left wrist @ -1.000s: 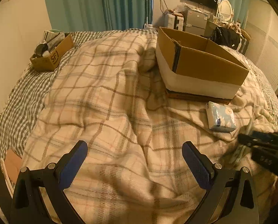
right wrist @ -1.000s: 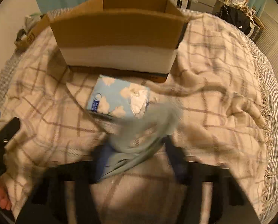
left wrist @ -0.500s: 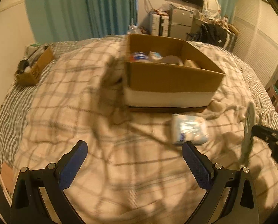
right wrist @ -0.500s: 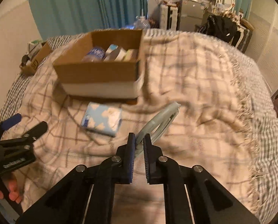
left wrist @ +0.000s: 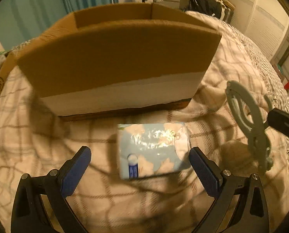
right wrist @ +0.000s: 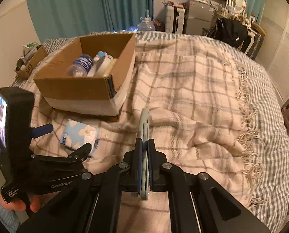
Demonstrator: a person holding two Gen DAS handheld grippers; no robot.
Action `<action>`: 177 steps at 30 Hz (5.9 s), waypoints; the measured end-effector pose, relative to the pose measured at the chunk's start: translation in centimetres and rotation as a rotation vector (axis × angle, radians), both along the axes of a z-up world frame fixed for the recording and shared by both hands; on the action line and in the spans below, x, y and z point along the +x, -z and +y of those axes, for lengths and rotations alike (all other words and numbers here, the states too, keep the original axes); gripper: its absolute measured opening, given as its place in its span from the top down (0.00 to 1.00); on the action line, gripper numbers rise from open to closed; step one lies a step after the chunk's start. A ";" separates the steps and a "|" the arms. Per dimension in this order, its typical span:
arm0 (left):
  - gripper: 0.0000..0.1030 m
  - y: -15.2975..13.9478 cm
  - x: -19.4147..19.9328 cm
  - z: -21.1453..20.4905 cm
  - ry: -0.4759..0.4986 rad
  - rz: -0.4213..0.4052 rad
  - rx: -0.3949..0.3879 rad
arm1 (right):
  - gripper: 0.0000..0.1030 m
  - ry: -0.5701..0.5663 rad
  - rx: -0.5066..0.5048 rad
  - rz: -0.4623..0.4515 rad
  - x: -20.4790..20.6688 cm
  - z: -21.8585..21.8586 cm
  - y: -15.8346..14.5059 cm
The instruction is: Organize objects
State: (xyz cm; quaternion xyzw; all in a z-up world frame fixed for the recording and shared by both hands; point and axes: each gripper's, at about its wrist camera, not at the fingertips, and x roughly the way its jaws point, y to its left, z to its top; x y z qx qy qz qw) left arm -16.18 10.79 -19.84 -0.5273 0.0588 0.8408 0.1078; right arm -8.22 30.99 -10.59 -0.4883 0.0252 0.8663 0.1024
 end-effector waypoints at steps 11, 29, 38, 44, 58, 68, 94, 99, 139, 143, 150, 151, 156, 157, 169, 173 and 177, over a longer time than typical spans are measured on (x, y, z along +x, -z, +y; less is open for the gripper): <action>0.28 -0.5 1.1 -0.6 0.048 0.004 0.006 | 0.96 0.008 -0.041 -0.007 0.4 0.1 0.6; 0.28 -15.7 0.5 -7.2 0.000 0.235 0.093 | 0.96 -0.136 0.056 0.250 -0.4 -6.6 -15.3; 0.28 -16.9 -8.1 -7.7 -0.033 0.251 0.068 | 0.96 -0.172 0.060 0.265 -12.1 -6.6 -16.7; 0.28 -13.1 -13.4 -6.4 -0.011 0.191 0.069 | 0.96 -0.152 0.009 0.192 -21.0 -4.2 -11.2; 0.10 -8.8 -13.9 -4.9 0.011 0.073 0.112 | 0.86 -0.067 -0.054 0.188 -20.7 -1.0 -7.9; 0.00 -21.5 -5.9 -7.0 -0.023 0.314 0.091 | 0.31 -0.017 0.039 0.377 -9.7 -2.3 -20.9; 0.00 -23.5 11.4 -11.7 -0.103 0.743 0.058 | 0.01 0.000 0.260 0.562 7.3 -8.2 -16.7; 0.00 -18.2 9.7 -11.8 -0.180 0.676 0.050 | 0.00 0.052 0.221 0.536 6.2 -7.1 -10.7; 0.00 -14.2 9.6 -11.4 -0.176 0.582 0.064 | 0.00 0.029 0.181 0.461 5.2 -7.4 -8.2; 0.00 -14.2 9.8 -11.6 -0.171 0.577 0.074 | 0.00 0.025 0.181 0.455 5.2 -7.4 -8.2; 0.00 -14.1 9.8 -11.6 -0.167 0.575 0.068 | 0.00 0.021 0.185 0.450 5.0 -7.6 -8.1; 0.00 -14.1 9.7 -11.6 -0.164 0.568 0.069 | 0.00 0.020 0.187 0.449 4.9 -7.7 -8.0; 0.00 -14.2 9.8 -11.9 -0.167 0.565 0.063 | 0.00 0.023 0.189 0.437 4.6 -7.7 -7.8; 0.00 -14.2 9.8 -11.9 -0.167 0.566 0.060 | 0.00 0.024 0.188 0.436 4.6 -7.6 -7.7; 0.00 -14.1 10.0 -12.0 -0.182 0.574 0.059 | 0.00 0.019 0.190 0.437 4.5 -7.7 -7.4; 0.00 -14.1 10.0 -11.9 -0.187 0.576 0.052 | 0.00 0.017 0.189 0.434 4.5 -7.7 -7.3; 0.00 -13.9 9.9 -11.8 -0.183 0.568 0.049 | 0.00 0.016 0.191 0.430 4.5 -7.8 -7.2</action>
